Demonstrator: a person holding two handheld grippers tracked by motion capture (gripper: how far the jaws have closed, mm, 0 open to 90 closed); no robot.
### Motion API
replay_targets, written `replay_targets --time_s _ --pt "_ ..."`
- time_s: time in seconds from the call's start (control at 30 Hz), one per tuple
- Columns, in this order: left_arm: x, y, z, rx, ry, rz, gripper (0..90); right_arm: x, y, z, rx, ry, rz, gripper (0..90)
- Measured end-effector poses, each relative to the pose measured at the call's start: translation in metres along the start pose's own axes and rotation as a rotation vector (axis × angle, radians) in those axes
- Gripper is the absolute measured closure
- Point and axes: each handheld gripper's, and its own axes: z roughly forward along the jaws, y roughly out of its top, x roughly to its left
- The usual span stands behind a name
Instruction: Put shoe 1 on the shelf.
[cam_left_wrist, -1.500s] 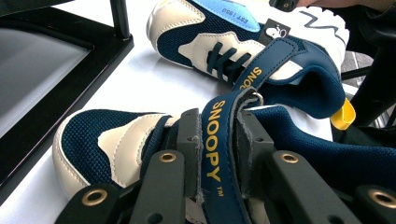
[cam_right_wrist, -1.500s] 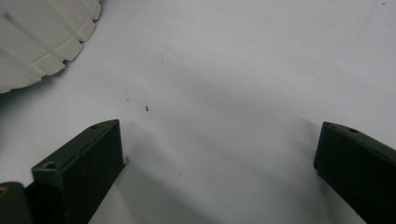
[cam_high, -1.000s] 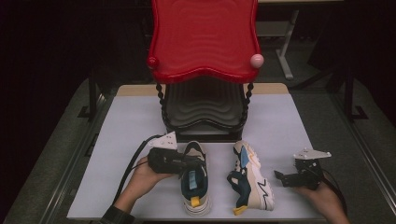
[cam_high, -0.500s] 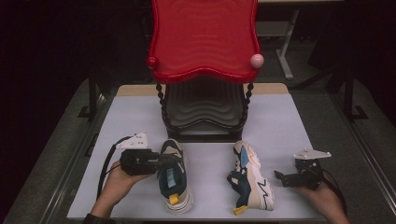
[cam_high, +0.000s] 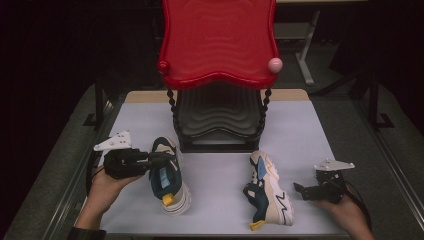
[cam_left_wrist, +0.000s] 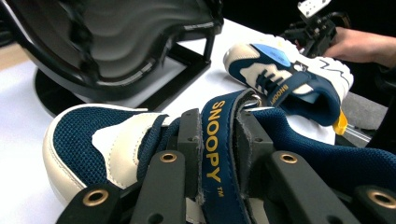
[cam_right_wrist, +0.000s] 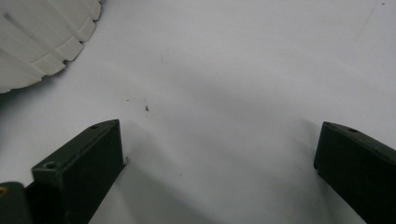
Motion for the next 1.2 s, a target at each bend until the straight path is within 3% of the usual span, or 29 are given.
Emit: replay_targets --time_s 0.43,1.2 --pt "0.011 0.032 -0.022 -0.05 0.047 0.02 74.0 0.0 0.0 0.0 0.0 0.0 0.0 0.7" --pt "0.023 0.111 -0.069 -0.166 0.118 0.079 74.4 0.0 0.0 0.0 -0.002 0.0 0.0 0.7"
